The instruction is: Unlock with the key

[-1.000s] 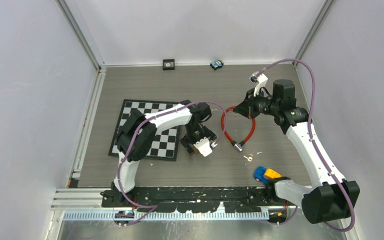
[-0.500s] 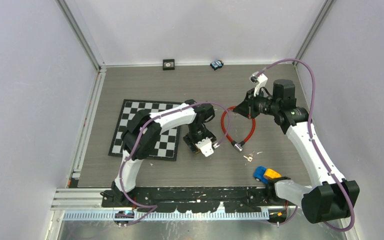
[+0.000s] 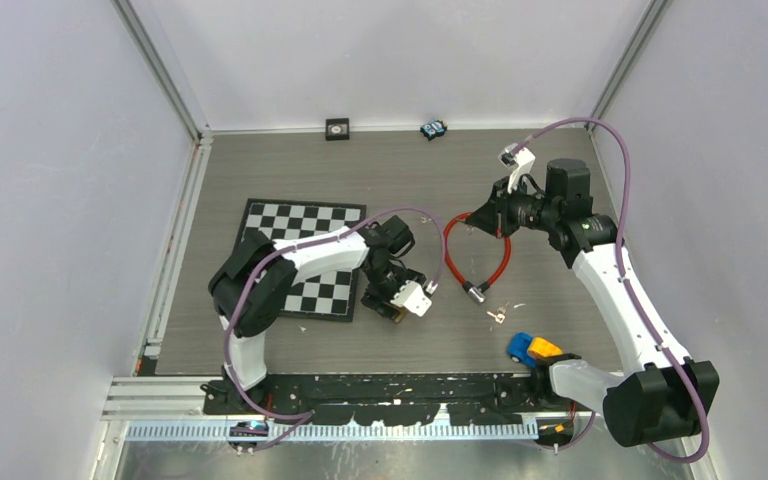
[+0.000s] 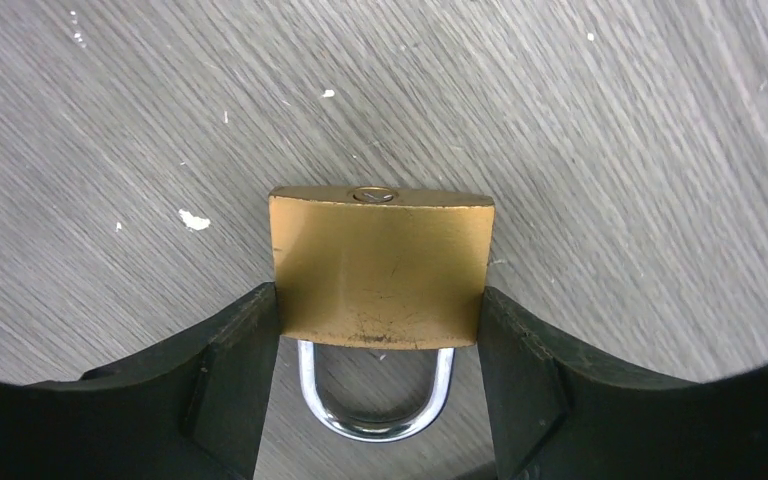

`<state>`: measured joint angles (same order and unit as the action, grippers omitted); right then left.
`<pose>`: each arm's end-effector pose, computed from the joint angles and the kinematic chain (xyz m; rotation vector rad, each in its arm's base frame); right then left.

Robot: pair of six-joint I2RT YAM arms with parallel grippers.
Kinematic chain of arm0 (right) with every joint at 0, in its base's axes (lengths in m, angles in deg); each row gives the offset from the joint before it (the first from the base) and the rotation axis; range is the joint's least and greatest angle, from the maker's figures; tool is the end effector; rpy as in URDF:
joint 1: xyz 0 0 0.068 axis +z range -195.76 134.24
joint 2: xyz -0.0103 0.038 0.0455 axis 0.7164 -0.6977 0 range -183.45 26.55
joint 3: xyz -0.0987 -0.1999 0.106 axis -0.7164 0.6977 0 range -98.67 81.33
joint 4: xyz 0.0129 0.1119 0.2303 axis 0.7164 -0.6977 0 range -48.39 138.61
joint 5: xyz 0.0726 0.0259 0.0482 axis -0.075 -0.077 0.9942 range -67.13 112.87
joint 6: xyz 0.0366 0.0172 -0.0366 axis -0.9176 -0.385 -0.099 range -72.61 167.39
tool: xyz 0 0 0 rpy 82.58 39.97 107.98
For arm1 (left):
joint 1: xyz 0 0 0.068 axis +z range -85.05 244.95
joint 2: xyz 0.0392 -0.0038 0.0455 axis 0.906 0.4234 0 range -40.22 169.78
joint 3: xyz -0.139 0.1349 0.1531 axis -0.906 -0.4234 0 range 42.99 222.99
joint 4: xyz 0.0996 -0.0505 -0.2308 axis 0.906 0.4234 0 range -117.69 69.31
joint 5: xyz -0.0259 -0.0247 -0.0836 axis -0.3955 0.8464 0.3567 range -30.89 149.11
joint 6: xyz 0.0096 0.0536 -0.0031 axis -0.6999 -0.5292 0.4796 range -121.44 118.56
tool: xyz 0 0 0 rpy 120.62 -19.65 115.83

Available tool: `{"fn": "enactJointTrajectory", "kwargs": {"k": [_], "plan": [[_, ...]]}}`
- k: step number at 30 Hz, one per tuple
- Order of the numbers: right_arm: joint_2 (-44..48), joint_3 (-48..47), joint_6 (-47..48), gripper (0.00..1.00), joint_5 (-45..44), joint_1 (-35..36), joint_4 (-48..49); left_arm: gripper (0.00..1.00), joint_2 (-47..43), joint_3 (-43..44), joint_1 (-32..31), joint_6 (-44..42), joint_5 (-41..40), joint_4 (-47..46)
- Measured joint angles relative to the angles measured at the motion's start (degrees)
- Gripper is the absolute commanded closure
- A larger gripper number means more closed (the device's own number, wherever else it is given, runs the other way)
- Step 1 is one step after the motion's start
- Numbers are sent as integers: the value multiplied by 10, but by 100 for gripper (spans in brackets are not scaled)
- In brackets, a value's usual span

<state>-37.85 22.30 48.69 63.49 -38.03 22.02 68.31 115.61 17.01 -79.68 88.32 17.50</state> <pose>0.2426 0.0570 0.3108 -0.5780 2.0002 0.8169 0.2152 -0.2651 0.1417 2.5136 1.2124 -0.6452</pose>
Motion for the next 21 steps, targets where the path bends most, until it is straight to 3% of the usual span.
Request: {"fn": "enactJointTrajectory", "kwargs": {"k": [10, 21], "plan": [[0, 6, -4, 99, 3, 0, 0, 100, -46, -72, 4, 137, 20, -128], [-13, 7, 19, 99, 28, 0, -31, 100, -123, -116, 65, 236, 75, -210]]}}
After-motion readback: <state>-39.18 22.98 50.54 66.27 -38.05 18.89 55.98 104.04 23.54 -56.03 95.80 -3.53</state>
